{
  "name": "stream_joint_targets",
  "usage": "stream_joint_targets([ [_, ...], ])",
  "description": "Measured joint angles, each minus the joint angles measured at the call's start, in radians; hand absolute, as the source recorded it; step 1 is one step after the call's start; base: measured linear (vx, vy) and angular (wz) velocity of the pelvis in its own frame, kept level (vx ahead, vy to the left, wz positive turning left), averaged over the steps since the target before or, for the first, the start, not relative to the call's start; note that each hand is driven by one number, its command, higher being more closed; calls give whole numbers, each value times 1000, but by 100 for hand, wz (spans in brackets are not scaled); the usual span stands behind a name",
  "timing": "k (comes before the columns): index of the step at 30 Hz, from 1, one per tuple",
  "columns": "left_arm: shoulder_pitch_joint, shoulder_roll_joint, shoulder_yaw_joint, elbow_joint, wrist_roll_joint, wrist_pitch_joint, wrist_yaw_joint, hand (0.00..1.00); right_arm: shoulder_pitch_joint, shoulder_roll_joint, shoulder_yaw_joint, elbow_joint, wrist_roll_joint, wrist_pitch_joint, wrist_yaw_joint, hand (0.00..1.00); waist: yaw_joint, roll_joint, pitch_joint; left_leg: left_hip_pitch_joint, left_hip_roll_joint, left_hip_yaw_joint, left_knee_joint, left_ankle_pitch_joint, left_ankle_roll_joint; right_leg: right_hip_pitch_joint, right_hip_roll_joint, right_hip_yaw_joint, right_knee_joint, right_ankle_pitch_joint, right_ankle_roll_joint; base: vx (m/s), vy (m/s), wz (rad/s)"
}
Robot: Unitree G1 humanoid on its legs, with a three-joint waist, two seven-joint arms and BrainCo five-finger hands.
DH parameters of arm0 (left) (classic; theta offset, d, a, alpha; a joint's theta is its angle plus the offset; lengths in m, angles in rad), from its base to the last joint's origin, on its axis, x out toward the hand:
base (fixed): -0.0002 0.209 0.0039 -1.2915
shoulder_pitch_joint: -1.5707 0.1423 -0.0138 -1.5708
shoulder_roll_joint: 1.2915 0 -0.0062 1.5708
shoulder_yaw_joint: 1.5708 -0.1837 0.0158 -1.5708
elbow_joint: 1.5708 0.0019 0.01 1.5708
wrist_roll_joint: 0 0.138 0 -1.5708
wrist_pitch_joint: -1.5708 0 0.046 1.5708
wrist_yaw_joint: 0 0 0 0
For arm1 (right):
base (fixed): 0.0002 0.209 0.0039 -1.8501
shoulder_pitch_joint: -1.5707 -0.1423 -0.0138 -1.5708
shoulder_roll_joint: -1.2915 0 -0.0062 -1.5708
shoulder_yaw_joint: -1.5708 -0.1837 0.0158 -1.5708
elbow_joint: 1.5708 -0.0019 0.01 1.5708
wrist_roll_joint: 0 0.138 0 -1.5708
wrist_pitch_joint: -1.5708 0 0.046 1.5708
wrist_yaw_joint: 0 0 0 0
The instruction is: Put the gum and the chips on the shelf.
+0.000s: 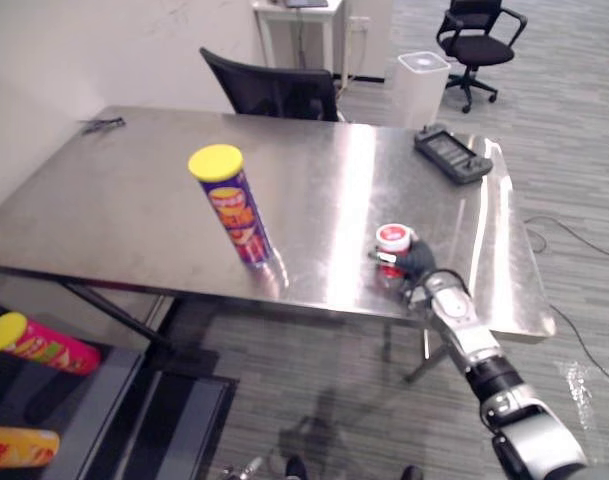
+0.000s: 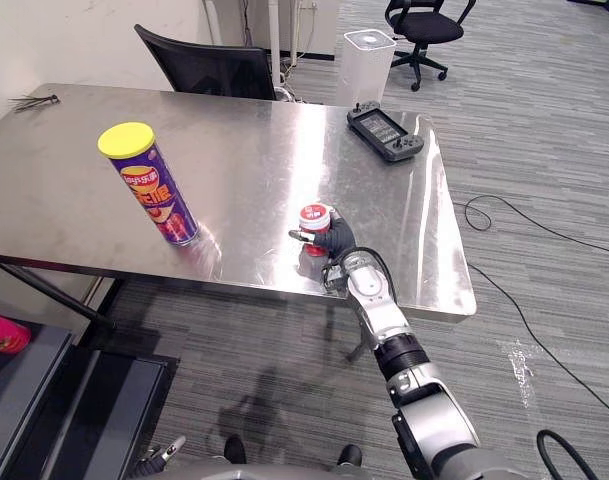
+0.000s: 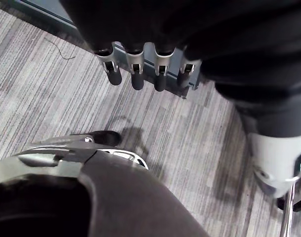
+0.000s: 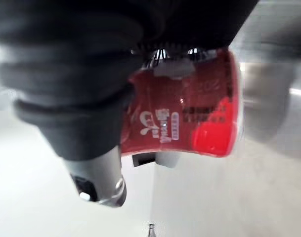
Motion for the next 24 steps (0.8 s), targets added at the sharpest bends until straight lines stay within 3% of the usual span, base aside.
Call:
stream_joint_targets([
  [6, 2, -2, 12, 3, 7, 1, 2, 0, 79, -55, -105, -274, 0, -4, -19, 100, -11, -1, 1, 6, 6, -28, 0, 1, 2, 6, -8, -21, 39, -1, 0, 1, 2, 14],
  [8, 5, -2, 20, 4, 7, 1, 1, 0, 87, -62, -140, -343, 6, -31, -16, 100, -15, -5, 3, 15, 5, -26, 0, -1, 4, 5, -13, -19, 54, -4, -3, 0, 0, 0],
  [16, 4, -5, 48, 5, 8, 1, -4, 0, 155, -79, -158, -442, 40, -43, 19, 100, -16, -15, 3, 14, 5, -28, 0, 2, 7, 4, -12, -21, 54, -17, -7, -11, -6, -1],
  [24, 5, -2, 55, 4, 35, 6, -13, 0, 300, -80, -258, -511, 47, -43, 30, 100, -26, -22, -8, -7, 6, -78, 33, 4, 9, 16, -17, -58, 74, -22, -9, 6, -11, 14],
])
